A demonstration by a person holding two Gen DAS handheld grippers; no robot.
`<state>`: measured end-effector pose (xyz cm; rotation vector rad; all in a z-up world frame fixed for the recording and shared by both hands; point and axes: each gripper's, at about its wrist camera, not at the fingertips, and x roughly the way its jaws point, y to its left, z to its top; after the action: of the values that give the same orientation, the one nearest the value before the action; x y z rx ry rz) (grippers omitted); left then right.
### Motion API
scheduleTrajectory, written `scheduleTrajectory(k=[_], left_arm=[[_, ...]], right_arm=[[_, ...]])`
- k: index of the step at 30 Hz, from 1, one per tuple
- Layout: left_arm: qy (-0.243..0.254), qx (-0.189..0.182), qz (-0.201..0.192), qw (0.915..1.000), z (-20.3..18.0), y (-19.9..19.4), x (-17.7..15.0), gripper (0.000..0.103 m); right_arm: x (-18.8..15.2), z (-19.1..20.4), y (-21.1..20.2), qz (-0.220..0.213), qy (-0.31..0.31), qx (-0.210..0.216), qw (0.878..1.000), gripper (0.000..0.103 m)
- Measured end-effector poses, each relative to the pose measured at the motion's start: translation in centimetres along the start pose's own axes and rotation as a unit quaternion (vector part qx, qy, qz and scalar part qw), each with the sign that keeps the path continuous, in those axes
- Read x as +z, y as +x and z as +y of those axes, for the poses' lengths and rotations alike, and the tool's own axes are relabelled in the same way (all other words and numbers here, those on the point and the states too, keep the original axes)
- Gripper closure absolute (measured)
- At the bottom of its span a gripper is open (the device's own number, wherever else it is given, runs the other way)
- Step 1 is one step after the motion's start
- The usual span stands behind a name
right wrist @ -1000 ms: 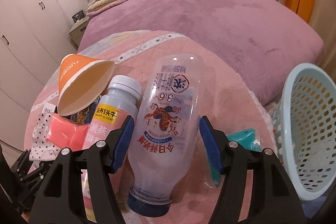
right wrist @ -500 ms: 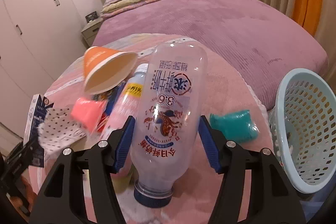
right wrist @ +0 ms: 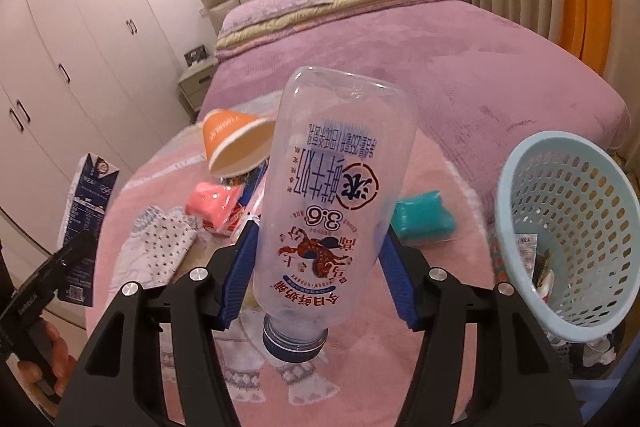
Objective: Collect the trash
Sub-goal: 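Carry the carton and bottle over the blue basket and open both tools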
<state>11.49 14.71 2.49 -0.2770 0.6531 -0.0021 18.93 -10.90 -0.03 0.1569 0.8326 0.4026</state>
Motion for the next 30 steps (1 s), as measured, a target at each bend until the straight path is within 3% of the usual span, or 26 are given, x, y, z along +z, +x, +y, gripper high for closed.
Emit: scheduleTrajectory(k=[9,19,30], left_arm=[[0.052,-0.055,0.0,0.9971,-7.8,1.5,1.1,0.045],[0.097,-0.122,0.006,0.9878,-18.5,5.8,1.3,0.045],[0.117,-0.166,0.039,0.9783,-26.7,12.6,-0.6,0.045]], right_arm=[[0.5,-4.1,-5.4,-0.05,0.018,-0.017,0.998,0.047],[1.1,-12.8,-9.4,-0.078,0.067,-0.084,0.991,0.047],[0.0,-20.8,-8.8,-0.066,0.105,-0.153,0.98,0.047]])
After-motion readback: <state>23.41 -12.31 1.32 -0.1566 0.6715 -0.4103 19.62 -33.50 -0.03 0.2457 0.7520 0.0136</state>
